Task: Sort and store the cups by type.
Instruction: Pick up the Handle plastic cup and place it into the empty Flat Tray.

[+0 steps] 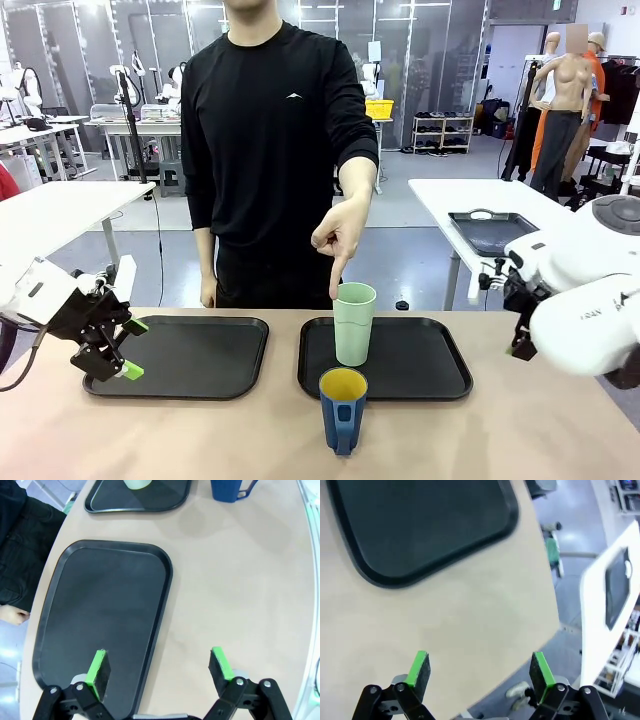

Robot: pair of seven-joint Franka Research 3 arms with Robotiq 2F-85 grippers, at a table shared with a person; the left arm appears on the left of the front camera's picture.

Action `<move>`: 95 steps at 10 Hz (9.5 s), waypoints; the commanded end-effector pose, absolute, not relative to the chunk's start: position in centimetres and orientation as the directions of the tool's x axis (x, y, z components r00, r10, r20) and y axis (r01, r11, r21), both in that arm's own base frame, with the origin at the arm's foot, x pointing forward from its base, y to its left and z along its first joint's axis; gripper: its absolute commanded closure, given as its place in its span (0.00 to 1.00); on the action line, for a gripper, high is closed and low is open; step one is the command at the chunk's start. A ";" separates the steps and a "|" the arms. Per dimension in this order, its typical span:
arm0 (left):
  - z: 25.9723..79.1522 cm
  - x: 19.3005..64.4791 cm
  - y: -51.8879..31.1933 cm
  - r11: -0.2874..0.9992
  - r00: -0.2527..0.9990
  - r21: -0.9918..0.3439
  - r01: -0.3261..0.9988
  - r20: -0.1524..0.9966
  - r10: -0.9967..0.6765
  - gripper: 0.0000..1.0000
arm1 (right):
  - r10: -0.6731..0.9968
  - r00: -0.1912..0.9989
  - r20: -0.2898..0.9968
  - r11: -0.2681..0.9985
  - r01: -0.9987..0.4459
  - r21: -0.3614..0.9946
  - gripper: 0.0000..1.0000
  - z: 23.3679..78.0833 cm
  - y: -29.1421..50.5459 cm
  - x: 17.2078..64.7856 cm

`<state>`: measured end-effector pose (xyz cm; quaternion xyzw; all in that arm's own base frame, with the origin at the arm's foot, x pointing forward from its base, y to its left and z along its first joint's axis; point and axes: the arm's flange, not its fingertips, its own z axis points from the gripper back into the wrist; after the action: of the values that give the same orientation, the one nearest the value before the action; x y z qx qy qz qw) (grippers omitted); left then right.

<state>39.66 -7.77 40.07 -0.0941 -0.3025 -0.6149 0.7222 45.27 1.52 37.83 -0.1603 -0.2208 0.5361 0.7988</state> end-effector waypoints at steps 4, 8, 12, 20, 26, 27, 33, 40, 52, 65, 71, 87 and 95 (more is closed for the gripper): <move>40.0 39.6 -7.8 0.232 0.061 0.252 0.940 0.543 -0.837 0.00 | 0.927 0.328 0.181 0.374 -0.786 -0.493 0.00 37.8 1.5 45.3; 40.0 39.6 -7.8 0.232 0.061 0.252 0.940 0.543 -0.837 0.00 | 0.993 -0.065 0.101 -0.035 -0.961 -0.274 0.00 36.8 0.7 44.5; 40.0 39.6 -7.8 0.232 0.061 0.252 0.940 0.543 -0.837 0.00 | 0.972 -0.144 0.187 -0.103 -0.972 -0.212 0.00 35.4 -0.8 42.4; 40.0 39.6 -7.8 0.232 0.061 0.252 0.940 0.543 -0.837 0.00 | 0.594 -0.269 0.758 -0.098 -0.960 -0.264 0.00 28.8 0.4 43.4; 40.0 39.6 -7.8 0.232 0.061 0.252 0.940 0.543 -0.837 0.00 | 0.361 -0.255 0.897 -0.095 -0.967 -0.236 0.00 26.0 1.7 43.7; 40.0 39.6 -7.8 0.232 0.061 0.252 0.940 0.543 -0.837 0.00 | 0.398 -0.242 0.885 -0.111 -0.970 -0.215 0.00 32.5 3.0 43.0; 40.0 39.6 -7.8 0.232 0.061 0.252 0.940 0.543 -0.837 0.00 | 0.386 -0.213 0.897 -0.124 -0.976 -0.178 0.00 32.1 3.6 44.1; 40.0 39.6 -7.8 0.232 0.061 0.252 0.940 0.543 -0.837 0.00 | 0.391 -0.177 0.903 -0.200 -0.974 -0.104 0.00 29.8 9.7 46.8; 40.0 39.6 -7.8 0.232 0.061 0.252 0.940 0.543 -0.837 0.00 | 0.317 -0.129 0.940 -0.322 -0.947 -0.021 0.00 24.9 18.3 46.5; 40.0 39.6 -7.8 0.232 0.061 0.252 0.940 0.543 -0.837 0.00 | 0.251 -0.080 0.965 -0.407 -0.913 0.030 0.00 23.3 20.8 46.3; 40.0 39.6 -7.8 0.232 0.061 0.252 0.940 0.543 -0.837 0.00 | 0.258 -0.069 0.964 -0.432 -0.901 0.051 0.52 22.8 21.0 46.2; 40.0 39.6 -7.8 0.232 0.061 0.252 0.940 0.543 -0.837 0.00 | 0.150 -0.068 0.986 -0.186 -0.982 -0.039 0.57 28.9 39.1 46.1; 40.0 39.6 -7.8 0.232 0.061 0.252 0.940 0.543 -0.837 0.00 | 0.096 -0.026 0.995 0.037 -0.999 -0.030 0.57 27.6 45.8 51.2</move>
<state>39.68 -7.77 40.08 -0.0945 -0.3034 -0.6145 0.7221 50.76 44.60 27.90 0.4746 -0.4794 0.5287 0.5151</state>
